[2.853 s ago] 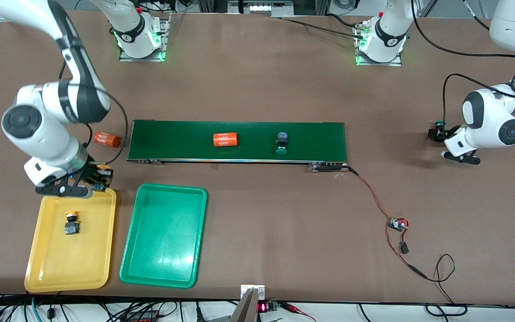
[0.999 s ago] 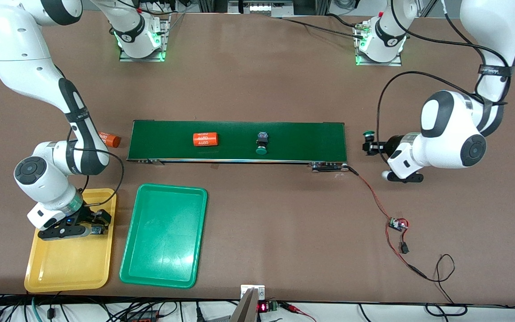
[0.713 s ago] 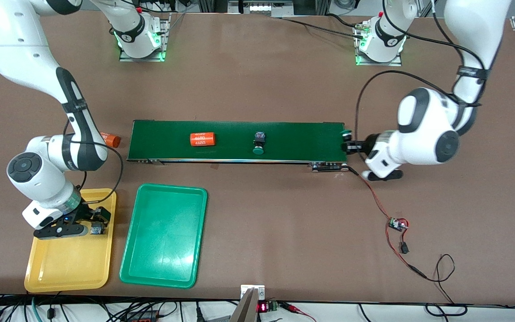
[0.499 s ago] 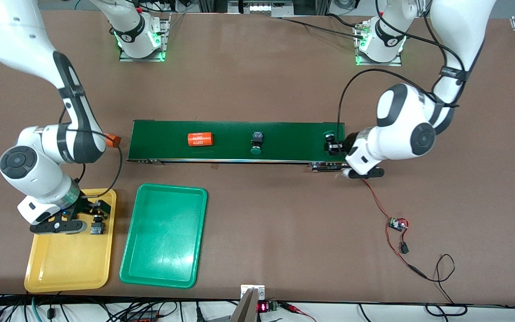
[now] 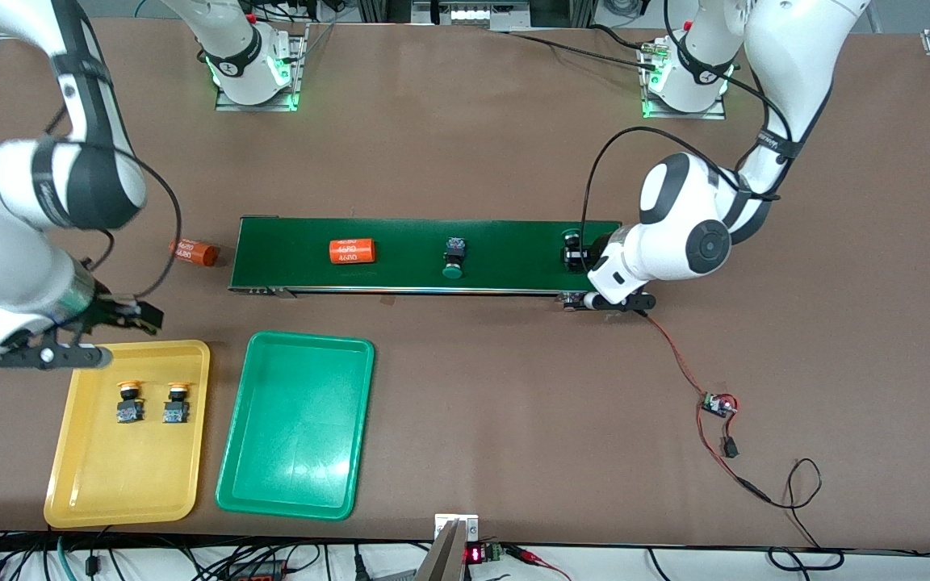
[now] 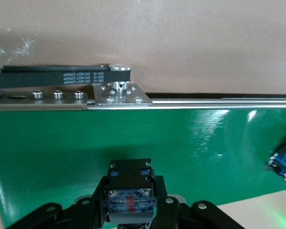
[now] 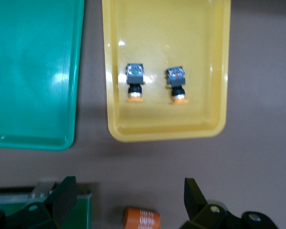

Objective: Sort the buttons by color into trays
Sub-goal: 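Move the right gripper to the belt end while the left gripper withdraws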

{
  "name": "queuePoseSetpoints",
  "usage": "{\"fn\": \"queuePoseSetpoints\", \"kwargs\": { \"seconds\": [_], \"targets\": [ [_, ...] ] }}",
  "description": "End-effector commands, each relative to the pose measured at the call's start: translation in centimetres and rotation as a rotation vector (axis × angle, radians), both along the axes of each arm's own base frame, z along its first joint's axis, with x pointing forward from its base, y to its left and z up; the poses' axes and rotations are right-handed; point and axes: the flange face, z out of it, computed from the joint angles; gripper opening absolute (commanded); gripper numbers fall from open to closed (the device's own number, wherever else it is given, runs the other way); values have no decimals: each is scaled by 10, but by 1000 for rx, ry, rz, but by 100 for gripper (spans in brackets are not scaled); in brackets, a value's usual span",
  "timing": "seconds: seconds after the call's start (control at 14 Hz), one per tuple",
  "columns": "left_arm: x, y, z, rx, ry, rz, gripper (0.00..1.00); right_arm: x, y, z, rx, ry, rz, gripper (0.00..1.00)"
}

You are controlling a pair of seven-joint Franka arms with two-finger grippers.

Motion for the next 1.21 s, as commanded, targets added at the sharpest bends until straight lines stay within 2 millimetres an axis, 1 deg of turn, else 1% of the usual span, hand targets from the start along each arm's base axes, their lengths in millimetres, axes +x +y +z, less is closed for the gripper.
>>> {"fn": "queuePoseSetpoints", "kwargs": {
  "seconds": [0.0, 0.07, 0.14, 0.21, 0.29, 0.36, 0.5, 0.57, 0.64, 0.71, 0.78, 0.86, 0.93, 1.0, 1.14],
  "targets": [
    [-1, 1, -3, -9, -11, 16, 31, -39, 2, 39, 4, 42, -33, 100],
    [0, 1, -3, -8, -10, 22, 77, -53, 4, 48, 69, 70, -63, 100],
    [-1, 1, -2, -10, -8, 11, 100, -63, 5, 51, 113, 94, -89, 100],
    [-1, 2, 2, -9, -6, 9, 100, -73, 7, 53, 115, 100, -93, 100],
    [-1, 3, 11, -8, 2, 4, 100, -80, 17, 53, 121, 100, -83, 100],
    [1, 6, 24, -7, -5, 4, 100, -89, 27, 56, 121, 98, -66, 100],
    [4, 20, 59, 5, -25, 5, 100, -106, 32, 57, 116, 100, -77, 100],
    [5, 29, 80, 16, -42, 5, 100, -114, 39, 56, 115, 102, -83, 100],
    [7, 39, 102, 23, -53, 13, 100, -121, 53, 52, 110, 96, -89, 100],
    [10, 52, 118, 28, -32, 9, 100, -124, 69, 48, 108, 86, -95, 100],
    [16, 66, 138, 34, -12, -3, 100, -125, 82, 44, 110, 78, -87, 100],
    [22, 83, 155, 67, -5, -23, 100, -127, 94, 33, 141, 77, -77, 100],
    [26, 94, 173, 110, -14, -64, 100, -128, 100, 21, 180, 81, -81, 100],
    [25, 99, 190, 150, -16, -117, 100, -130, 107, 12, 192, 75, -73, 100],
    [25, 113, 221, 227, -34, -191, 100, -137, 132, -5, 194, 73, -40, 100]
  ]
}}
